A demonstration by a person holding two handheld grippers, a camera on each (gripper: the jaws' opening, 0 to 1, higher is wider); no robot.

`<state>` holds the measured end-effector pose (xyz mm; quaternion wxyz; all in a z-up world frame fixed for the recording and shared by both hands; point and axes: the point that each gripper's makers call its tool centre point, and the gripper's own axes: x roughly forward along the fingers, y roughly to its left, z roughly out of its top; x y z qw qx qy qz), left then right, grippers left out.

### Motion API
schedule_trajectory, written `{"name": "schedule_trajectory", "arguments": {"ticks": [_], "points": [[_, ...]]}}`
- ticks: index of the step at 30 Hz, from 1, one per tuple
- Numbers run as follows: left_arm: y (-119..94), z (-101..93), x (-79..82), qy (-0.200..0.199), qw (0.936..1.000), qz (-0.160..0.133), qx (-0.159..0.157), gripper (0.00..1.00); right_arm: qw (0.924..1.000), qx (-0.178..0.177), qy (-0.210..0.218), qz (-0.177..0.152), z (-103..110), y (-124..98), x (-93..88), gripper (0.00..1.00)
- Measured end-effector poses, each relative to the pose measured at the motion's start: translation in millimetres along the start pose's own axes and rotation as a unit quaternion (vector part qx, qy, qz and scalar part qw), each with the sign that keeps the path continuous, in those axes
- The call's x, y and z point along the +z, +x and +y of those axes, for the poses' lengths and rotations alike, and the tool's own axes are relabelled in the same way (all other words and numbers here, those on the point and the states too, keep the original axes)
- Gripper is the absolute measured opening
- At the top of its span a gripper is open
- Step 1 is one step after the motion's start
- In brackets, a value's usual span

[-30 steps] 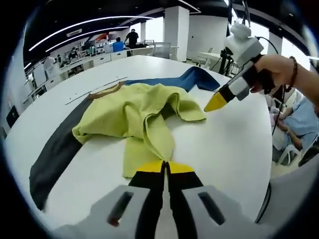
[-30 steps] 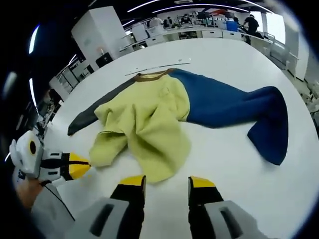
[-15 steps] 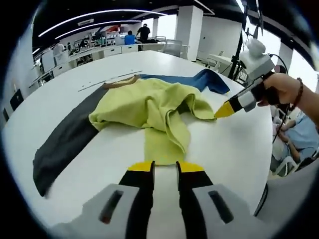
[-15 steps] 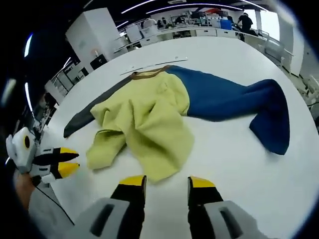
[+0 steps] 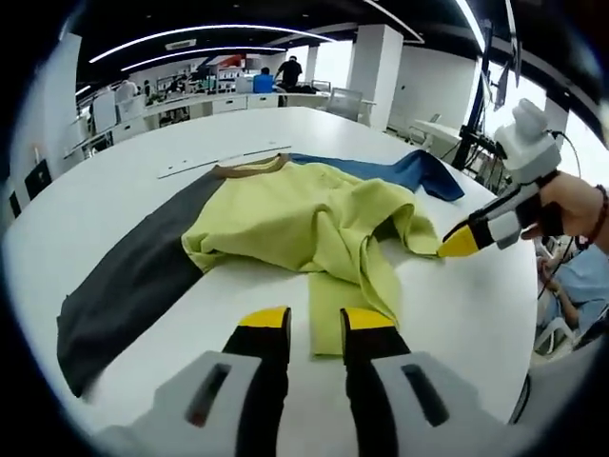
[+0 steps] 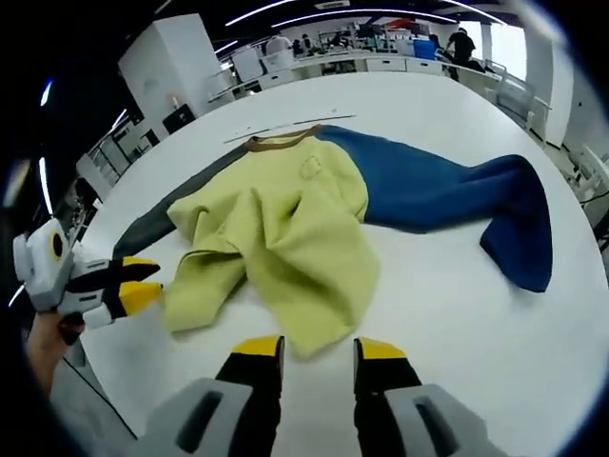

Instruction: Fold the garment on the visible template until the final outline fits inside the template.

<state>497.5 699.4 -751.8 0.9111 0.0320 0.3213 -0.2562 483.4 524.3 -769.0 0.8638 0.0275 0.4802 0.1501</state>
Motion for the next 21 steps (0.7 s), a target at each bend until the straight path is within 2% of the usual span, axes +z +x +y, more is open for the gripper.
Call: {"name": "schedule_trajectory", "arguments": {"ticks": [6,11,13,15,16,18,19,21], "points": [[6,-3.2,-10.5,0.003,0.9999,0.013,0.004,0.14,0.9996,-0.015,0.024,-0.008,3,2,0.7,0.22],[4,-2.4,-20.5,0.003,0.9995,0.026,0.02,0.1,0.9991,-0.042,-0.002,0.002,-1,2,-4.5,0.07],[2,-1.8,-17.2,-0.004,0.9996,0.013,0.024,0.09,0.9992,-0.04,0.01,0.0,0,3,-4.2,0.03],[1,-2.0,-16.9,-0.01,0.9995,0.012,0.026,0.08,0.9992,-0.033,0.02,-0.006,1,4,-4.2,0.0],[1,-2.4,-16.9,-0.01,0.9995,0.012,0.026,0.08,0.9993,-0.033,0.019,-0.007,0,4,-3.8,0.0],[1,-3.8,-17.3,-0.007,0.9995,0.014,0.028,0.07,0.9986,-0.017,0.05,-0.008,3,3,-4.3,0.01],[1,-4.0,-17.3,-0.005,0.9994,0.016,0.03,0.07,0.9978,-0.003,0.066,-0.007,6,2,-4.3,0.05],[1,-4.2,-17.7,-0.002,0.9993,0.019,0.031,0.07,0.9972,-0.011,0.073,-0.01,0,-1,-3.7,0.14]]}}
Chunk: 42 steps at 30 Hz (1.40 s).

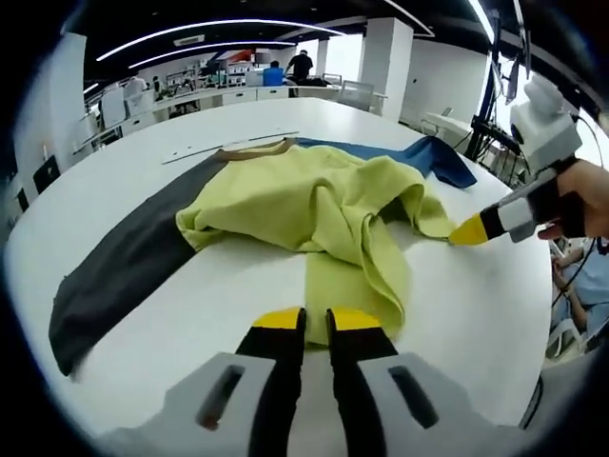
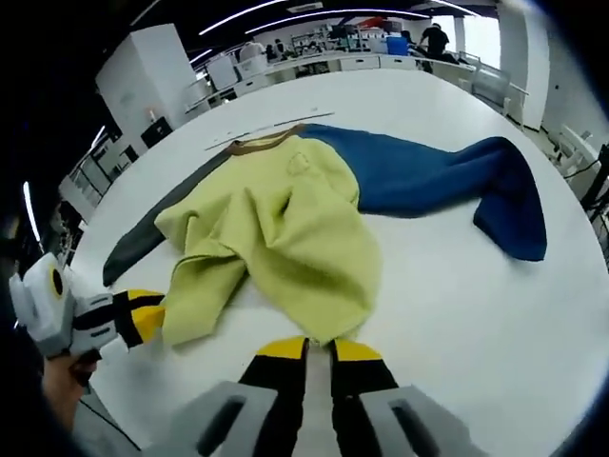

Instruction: Fold the garment on the visible template until the final outline fits inside the template.

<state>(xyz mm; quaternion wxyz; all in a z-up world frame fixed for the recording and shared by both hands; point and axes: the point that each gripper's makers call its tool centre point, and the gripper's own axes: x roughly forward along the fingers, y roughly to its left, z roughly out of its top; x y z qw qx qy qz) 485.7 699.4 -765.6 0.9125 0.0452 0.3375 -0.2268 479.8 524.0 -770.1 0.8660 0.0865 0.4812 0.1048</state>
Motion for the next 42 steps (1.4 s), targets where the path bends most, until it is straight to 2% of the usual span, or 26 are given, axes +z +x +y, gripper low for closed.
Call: {"name": "schedule_trajectory", "arguments": {"ticks": [5,8,10,14,20,24,26,27,28,30,35,42], "points": [[-1,0.2,-2.4,-0.003,1.0,0.003,0.0,0.07,0.9999,-0.003,0.006,-0.008,-5,-1,4.4,0.14],[-2,-0.1,-3.1,0.0,1.0,0.005,0.001,0.07,1.0,-0.009,0.004,-0.001,-5,4,3.9,0.14],[-2,-0.5,-3.6,0.002,1.0,0.006,0.004,0.07,0.9998,-0.017,0.007,-0.001,-6,5,4.1,0.11],[-2,-1.7,-4.6,0.001,0.9999,0.011,0.013,0.05,0.9991,-0.04,-0.015,0.004,-9,6,3.8,0.02],[-1,-7.0,-5.8,0.013,0.9995,0.014,0.026,0.01,0.998,-0.051,-0.037,0.006,-10,6,3.7,0.0],[-2,-5.8,-5.9,0.0,0.9996,0.018,0.023,0.0,0.9994,-0.031,-0.015,0.002,-11,6,5.1,0.0],[-4,-3.8,-6.0,-0.002,0.9996,0.017,0.024,0.0,0.9997,-0.02,-0.003,-0.012,-12,4,7.7,0.0],[-8,-1.9,-3.9,0.001,0.9995,0.01,0.029,0.0,0.9993,-0.007,-0.01,-0.034,-10,2,14.3,0.0],[-9,-1.6,-3.3,0.002,0.9995,0.008,0.03,0.0,0.9992,-0.011,-0.01,-0.036,-14,-1,14.1,0.0],[-15,0.4,-0.3,0.002,0.9996,0.002,0.03,0.0,0.999,-0.015,-0.032,-0.028,-19,-5,11.7,0.0],[-32,6.4,5.5,0.002,0.9992,-0.009,0.04,0.0,0.9983,-0.011,-0.048,-0.03,-31,-19,13.5,0.0],[-51,11.0,7.7,-0.003,0.9983,-0.022,0.053,0.0,0.9949,0.017,-0.097,-0.021,-34,-31,10.8,0.0]]}}
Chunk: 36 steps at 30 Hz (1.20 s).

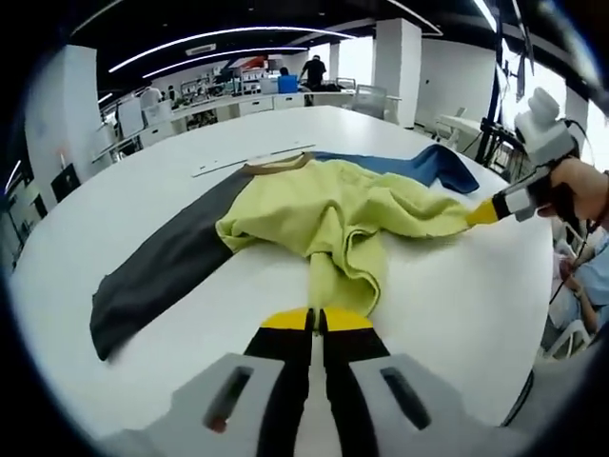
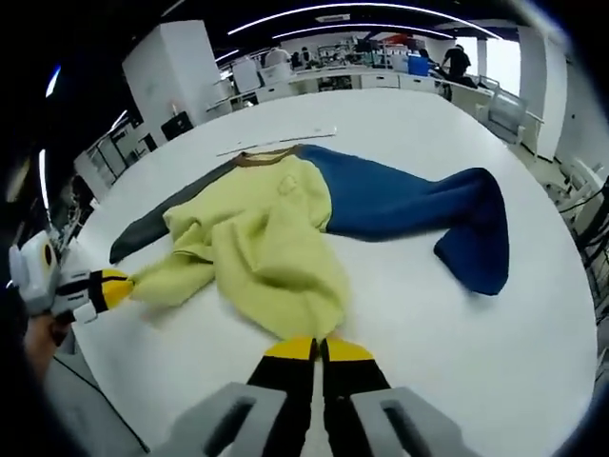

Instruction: Fold the garment on the visible template until the final outline fits inside the template.

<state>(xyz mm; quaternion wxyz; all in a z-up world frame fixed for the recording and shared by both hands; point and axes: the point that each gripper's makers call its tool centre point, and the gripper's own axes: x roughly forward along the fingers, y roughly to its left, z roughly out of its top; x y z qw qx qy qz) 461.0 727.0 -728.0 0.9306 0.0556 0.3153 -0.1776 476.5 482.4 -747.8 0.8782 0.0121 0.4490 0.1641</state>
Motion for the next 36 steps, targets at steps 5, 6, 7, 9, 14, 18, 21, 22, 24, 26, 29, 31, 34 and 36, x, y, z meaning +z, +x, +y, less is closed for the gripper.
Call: {"name": "schedule_trajectory", "arguments": {"ticks": [5,6,7,9,14,18,21,22,24,26,29,31,34,36], "points": [[-18,8.5,-1.2,-0.002,0.9999,-0.008,0.013,0.0,0.9997,0.016,-0.019,-0.004,4,-12,-1.5,0.0],[-21,10.9,-1.4,-0.004,0.9998,-0.009,0.017,0.0,0.9995,0.019,-0.023,-0.006,4,-15,-2.2,0.0],[-26,14.6,-2.1,-0.008,0.9997,-0.011,0.02,0.0,0.9994,0.023,-0.026,-0.008,5,-17,-2.5,0.0],[-32,19.1,-3.7,-0.016,0.9995,-0.013,0.024,0.0,0.9993,0.026,-0.025,-0.011,3,-22,-4.3,0.0],[-51,32.6,-13.0,-0.024,0.9988,-0.011,0.041,0.0,0.9992,0.028,-0.028,-0.004,-4,-32,-14.1,0.0],[-66,39.1,-24.3,-0.036,0.998,-0.008,0.051,0.0,0.999,0.029,-0.034,0.003,-7,-42,-23.4,0.0],[-75,38.9,-32.5,-0.042,0.9977,-0.004,0.054,0.0,0.9988,0.031,-0.038,0.008,-9,-47,-29.5,0.0],[-78,37.7,-35.9,-0.045,0.9975,-0.002,0.054,0.0,0.9986,0.034,-0.039,0.012,-8,-50,-32.6,0.0],[-83,35.6,-41.1,-0.051,0.9972,0.001,0.054,0.0,0.9984,0.037,-0.04,0.014,-7,-53,-37.4,0.0],[-87,34.8,-44.9,-0.059,0.9966,0.003,0.056,0.0,0.9983,0.037,-0.041,0.018,-7,-57,-43.0,0.0],[-92,32.2,-50.6,-0.074,0.9954,0.007,0.061,0.0,0.9985,0.038,-0.034,0.021,-7,-60,-50.6,0.0],[-95,30.6,-54.1,-0.082,0.9945,0.009,0.064,0.0,0.9987,0.037,-0.026,0.024,-8,-62,-58.3,0.0],[-99,29.1,-60.9,-0.094,0.9929,0.017,0.071,0.0,0.999,0.036,-0.011,0.026,-9,-66,-68.7,0.0],[-102,28.1,-66.8,-0.104,0.9913,0.024,0.077,0.0,0.9991,0.034,-0.007,0.024,-8,-69,-73.0,0.0]]}}
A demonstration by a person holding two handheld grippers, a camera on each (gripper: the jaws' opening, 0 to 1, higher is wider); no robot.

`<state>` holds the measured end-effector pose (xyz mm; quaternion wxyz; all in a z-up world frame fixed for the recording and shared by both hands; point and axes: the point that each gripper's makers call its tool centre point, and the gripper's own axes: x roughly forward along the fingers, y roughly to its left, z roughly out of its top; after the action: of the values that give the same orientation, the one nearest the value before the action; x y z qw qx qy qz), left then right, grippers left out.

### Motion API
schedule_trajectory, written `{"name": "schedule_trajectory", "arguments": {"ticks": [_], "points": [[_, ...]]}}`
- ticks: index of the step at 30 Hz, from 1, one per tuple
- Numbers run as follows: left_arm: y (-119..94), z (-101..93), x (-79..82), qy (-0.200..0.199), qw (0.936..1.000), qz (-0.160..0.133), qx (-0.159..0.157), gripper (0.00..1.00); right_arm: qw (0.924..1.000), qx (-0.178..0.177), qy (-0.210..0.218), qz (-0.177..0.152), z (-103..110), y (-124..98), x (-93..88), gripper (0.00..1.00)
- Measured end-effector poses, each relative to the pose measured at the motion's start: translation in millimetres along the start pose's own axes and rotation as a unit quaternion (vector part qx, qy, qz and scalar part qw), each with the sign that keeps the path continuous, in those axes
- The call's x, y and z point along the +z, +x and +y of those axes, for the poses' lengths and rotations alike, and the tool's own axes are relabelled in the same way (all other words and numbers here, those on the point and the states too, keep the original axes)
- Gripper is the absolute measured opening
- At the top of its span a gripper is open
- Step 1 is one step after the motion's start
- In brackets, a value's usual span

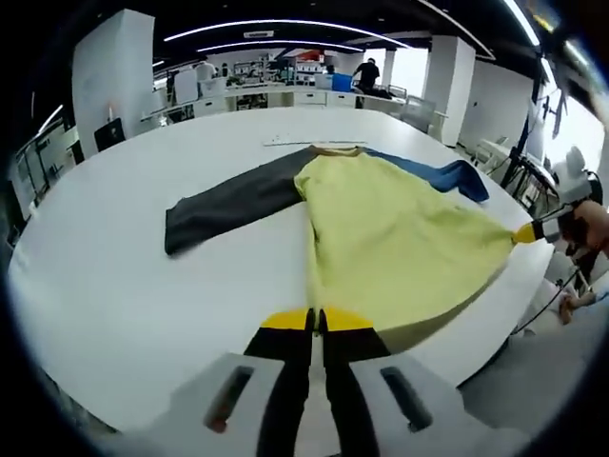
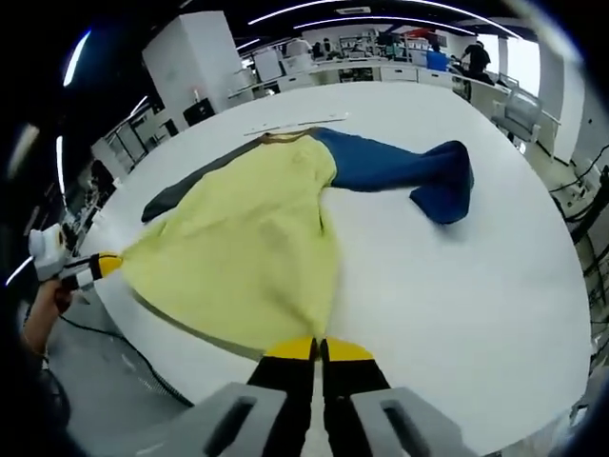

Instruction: Fold the garment on the visible template until the final outline fits inside the template.

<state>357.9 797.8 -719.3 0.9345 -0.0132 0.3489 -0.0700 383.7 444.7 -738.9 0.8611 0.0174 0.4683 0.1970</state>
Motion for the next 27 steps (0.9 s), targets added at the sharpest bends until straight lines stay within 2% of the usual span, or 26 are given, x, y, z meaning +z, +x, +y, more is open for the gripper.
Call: {"name": "schedule_trajectory", "arguments": {"ticks": [7,17,23,27], "points": [[-6,-5.2,-21.0,-0.007,0.9998,0.02,0.001,0.0,0.9998,-0.012,-0.004,0.015,3,-1,-23.8,0.0],[-15,-0.8,-38.7,0.005,0.9992,0.04,0.005,0.0,0.9993,-0.015,0.002,0.034,8,-7,-46.4,0.0],[-20,-10.0,-56.2,0.012,0.9969,0.078,-0.006,0.0,0.9989,-0.026,0.005,0.04,2,-9,-55.3,0.0],[-20,-16.4,-69.1,0.042,0.9926,0.113,-0.012,0.0,0.9985,-0.019,-0.001,0.051,2,-10,-59.2,0.0]]}}
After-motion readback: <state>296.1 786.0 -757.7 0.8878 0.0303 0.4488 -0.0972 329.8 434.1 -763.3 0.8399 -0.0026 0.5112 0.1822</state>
